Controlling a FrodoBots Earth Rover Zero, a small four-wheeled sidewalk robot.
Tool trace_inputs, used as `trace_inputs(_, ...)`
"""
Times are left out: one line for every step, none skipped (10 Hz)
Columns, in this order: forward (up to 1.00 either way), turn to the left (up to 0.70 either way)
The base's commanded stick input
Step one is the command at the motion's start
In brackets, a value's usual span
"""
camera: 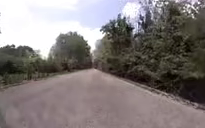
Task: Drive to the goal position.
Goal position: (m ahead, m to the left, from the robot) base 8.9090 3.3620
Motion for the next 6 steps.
trace_inputs(0.5,0.0)
trace_inputs(0.5,0.0)
trace_inputs(0.5,0.0)
trace_inputs(0.5,0.0)
trace_inputs(0.5,0.0)
trace_inputs(0.5,0.0)
